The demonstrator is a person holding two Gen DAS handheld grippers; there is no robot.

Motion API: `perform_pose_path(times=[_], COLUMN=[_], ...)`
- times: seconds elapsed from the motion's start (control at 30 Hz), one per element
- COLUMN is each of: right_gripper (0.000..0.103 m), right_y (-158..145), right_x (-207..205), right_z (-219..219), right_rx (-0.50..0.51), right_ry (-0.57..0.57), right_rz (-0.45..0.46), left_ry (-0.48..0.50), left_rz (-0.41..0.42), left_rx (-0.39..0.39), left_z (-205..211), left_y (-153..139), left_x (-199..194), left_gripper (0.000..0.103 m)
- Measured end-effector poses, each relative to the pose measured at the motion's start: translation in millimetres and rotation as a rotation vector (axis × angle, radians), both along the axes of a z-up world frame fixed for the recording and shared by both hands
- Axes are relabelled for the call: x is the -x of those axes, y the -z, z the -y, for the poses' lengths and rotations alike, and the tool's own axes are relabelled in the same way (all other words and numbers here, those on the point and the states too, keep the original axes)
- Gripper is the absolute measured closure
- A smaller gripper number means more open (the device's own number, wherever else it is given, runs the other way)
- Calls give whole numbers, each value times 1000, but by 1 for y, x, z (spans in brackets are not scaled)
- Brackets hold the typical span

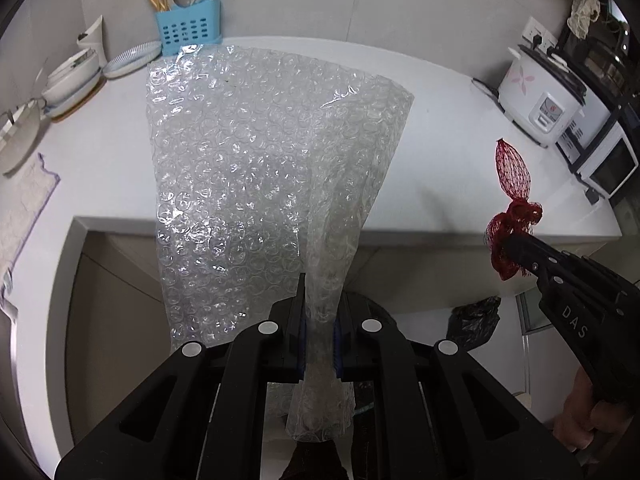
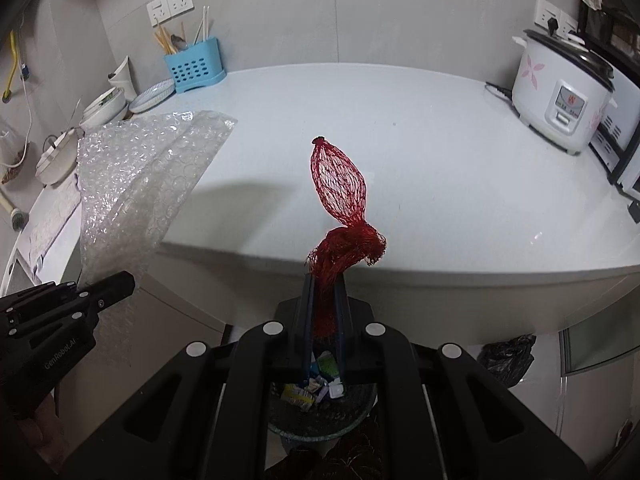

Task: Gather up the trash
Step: 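Lift the bubble wrap and red mesh net and carry them down over the trash bin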

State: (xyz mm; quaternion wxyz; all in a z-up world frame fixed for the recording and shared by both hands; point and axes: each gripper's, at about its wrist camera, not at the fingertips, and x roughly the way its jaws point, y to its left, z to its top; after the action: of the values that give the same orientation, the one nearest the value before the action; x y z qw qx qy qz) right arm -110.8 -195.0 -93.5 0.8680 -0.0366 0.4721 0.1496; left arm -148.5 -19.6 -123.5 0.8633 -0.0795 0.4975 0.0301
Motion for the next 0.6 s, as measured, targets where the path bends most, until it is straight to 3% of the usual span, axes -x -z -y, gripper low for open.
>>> perform_pose_path(times=[0.3,0.6], right_gripper=[95,95], right_y=[62,124], right_x=[20,15], right_z=[8,19], right_rx=[6,16], right_ry=[-2,4], right_rz=[-85,-144], left_ry=[35,75], left_rz=[-15,-25], left_rx=[1,13], left_z=[13,30], left_y=[55,131], left_x=[25,29], left_gripper=[94,94])
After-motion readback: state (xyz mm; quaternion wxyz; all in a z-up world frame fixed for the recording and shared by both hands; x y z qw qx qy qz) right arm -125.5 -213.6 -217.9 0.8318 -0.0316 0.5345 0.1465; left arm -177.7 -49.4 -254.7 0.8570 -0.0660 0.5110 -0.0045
